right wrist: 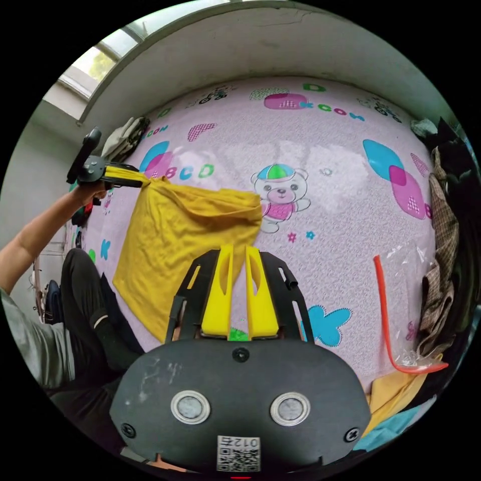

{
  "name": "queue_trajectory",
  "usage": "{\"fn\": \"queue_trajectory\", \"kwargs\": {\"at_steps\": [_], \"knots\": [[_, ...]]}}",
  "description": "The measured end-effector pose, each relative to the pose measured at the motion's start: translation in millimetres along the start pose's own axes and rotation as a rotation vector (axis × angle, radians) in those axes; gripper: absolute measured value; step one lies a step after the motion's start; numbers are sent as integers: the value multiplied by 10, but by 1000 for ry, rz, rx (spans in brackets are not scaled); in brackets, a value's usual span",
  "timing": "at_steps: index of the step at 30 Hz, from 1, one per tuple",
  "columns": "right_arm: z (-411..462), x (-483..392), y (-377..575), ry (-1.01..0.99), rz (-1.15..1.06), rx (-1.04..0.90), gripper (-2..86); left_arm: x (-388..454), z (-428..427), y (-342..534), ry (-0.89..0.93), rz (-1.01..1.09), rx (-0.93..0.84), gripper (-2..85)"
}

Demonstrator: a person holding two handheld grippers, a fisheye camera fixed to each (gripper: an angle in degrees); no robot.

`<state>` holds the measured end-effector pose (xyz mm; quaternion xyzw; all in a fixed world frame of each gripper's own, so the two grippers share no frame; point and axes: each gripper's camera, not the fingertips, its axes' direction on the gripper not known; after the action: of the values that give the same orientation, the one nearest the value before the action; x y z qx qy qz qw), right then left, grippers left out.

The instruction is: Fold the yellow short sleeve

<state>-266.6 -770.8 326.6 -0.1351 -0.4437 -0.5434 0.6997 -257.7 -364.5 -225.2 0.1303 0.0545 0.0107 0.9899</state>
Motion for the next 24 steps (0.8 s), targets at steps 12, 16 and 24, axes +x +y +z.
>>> {"fn": "queue_trajectory", "kwargs": {"at_steps": [12, 16, 24], "knots": [[132, 100, -597, 3, -113, -31, 24, -267, -222, 80, 47, -4, 12, -1], [176, 452, -657, -148, 107, -9, -6, -419, -210, 187, 84, -71, 10, -1], [108, 605, -562, -273, 232, 30, 6, -656, -364, 422, 191, -180, 125, 4]]}}
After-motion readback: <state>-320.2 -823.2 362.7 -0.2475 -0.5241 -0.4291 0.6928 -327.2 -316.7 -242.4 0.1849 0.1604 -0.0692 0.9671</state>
